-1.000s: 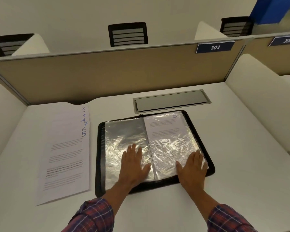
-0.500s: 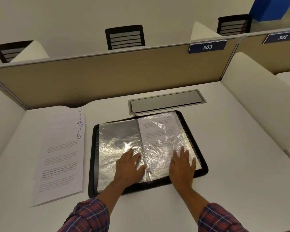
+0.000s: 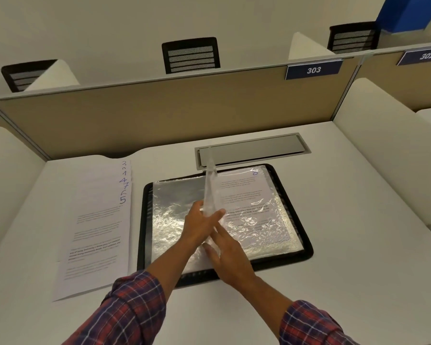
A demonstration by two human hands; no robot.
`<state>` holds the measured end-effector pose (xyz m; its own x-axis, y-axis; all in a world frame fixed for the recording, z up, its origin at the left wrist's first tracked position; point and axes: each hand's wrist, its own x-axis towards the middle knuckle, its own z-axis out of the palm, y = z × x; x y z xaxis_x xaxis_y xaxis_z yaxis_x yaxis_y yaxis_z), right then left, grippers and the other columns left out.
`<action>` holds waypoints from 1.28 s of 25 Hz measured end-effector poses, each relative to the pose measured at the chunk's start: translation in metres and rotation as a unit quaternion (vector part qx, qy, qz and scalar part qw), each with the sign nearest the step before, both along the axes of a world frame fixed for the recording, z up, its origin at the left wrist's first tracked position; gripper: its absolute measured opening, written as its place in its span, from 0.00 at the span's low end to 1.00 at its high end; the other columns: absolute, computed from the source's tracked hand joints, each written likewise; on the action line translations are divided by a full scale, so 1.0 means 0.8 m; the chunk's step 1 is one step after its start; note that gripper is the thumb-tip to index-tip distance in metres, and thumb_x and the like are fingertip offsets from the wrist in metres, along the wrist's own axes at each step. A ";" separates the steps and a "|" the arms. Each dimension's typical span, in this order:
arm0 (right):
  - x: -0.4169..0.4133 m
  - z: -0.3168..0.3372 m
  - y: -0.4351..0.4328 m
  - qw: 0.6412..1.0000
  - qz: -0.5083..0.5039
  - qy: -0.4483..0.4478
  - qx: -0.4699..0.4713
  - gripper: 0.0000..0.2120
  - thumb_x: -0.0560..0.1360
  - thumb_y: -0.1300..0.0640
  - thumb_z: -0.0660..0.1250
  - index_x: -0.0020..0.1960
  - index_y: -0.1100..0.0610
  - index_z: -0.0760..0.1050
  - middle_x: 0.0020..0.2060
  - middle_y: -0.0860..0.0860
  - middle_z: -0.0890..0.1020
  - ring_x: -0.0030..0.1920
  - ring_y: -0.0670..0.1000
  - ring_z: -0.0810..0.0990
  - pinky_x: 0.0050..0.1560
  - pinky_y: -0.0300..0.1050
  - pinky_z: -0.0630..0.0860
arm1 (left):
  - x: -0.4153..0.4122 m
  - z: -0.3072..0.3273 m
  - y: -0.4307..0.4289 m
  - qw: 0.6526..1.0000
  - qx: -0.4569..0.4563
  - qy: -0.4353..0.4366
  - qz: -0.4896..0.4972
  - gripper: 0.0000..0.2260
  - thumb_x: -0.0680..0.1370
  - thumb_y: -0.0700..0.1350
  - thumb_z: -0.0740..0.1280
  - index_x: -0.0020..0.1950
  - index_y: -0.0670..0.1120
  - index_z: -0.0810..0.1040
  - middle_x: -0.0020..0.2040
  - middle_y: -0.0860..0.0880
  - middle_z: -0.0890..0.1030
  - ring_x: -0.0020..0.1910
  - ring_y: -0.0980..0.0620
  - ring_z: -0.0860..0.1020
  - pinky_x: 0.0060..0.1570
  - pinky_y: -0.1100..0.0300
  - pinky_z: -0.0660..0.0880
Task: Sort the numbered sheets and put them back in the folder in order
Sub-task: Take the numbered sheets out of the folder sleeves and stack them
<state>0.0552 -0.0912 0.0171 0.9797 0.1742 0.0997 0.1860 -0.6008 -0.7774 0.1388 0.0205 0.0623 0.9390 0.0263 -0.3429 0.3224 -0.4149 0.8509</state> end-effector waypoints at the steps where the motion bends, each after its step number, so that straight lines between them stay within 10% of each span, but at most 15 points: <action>1: -0.003 0.003 0.001 0.999 0.024 0.018 0.009 0.29 0.85 0.38 0.56 0.84 0.41 0.54 0.82 0.39 0.59 0.79 0.40 0.63 0.76 0.40 0.64 | 0.002 0.000 0.007 1.000 -0.004 0.001 0.028 0.23 0.75 0.50 0.77 0.66 0.50 0.74 0.53 0.51 0.84 0.46 0.53 0.85 0.44 0.54 0.84; 5: -0.005 -0.013 -0.016 0.998 -0.011 0.052 0.017 0.36 0.83 0.33 0.57 0.85 0.48 0.53 0.82 0.43 0.59 0.80 0.40 0.58 0.79 0.41 0.59 | 0.006 -0.003 0.045 0.995 -0.008 0.021 0.096 0.19 0.74 0.35 0.71 0.63 0.48 0.75 0.50 0.46 0.84 0.41 0.52 0.85 0.33 0.60 0.78; 13: -0.011 -0.065 -0.069 0.965 -0.076 0.069 -0.241 0.43 0.80 0.31 0.36 0.85 0.58 0.48 0.85 0.54 0.48 0.84 0.53 0.46 0.82 0.54 0.44 | -0.008 -0.030 0.122 0.984 0.097 0.039 0.146 0.21 0.76 0.38 0.73 0.68 0.45 0.74 0.58 0.46 0.79 0.43 0.53 0.79 0.35 0.62 0.72; 20: -0.033 -0.085 -0.120 0.947 -0.099 0.055 -0.301 0.37 0.83 0.36 0.43 0.85 0.57 0.52 0.84 0.53 0.53 0.84 0.51 0.49 0.81 0.52 0.45 | -0.025 -0.039 0.150 0.969 0.152 -0.046 0.187 0.23 0.78 0.36 0.67 0.72 0.45 0.71 0.60 0.42 0.80 0.58 0.42 0.80 0.55 0.47 0.80; 25: -0.048 -0.089 -0.153 0.943 -0.101 0.051 -0.313 0.37 0.83 0.36 0.42 0.85 0.56 0.52 0.85 0.51 0.53 0.84 0.50 0.48 0.82 0.52 0.48 | -0.035 -0.037 0.113 0.906 0.311 -0.287 -0.006 0.16 0.78 0.42 0.62 0.63 0.45 0.81 0.61 0.45 0.84 0.59 0.46 0.81 0.62 0.48 0.76; 32: -0.059 -0.090 -0.189 0.944 -0.101 0.022 -0.313 0.35 0.84 0.37 0.49 0.82 0.60 0.62 0.82 0.55 0.63 0.83 0.54 0.58 0.81 0.53 0.59 | -0.055 -0.071 0.004 0.847 0.364 -0.270 -0.280 0.19 0.79 0.57 0.67 0.65 0.49 0.82 0.67 0.48 0.80 0.67 0.47 0.77 0.72 0.47 0.69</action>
<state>0.0080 -0.2428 -0.0551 1.0000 -0.0051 -0.0027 -0.0057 -0.9649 -0.2626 0.0951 0.0234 0.0056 0.8893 -0.4540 0.0555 -0.4516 -0.8520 0.2649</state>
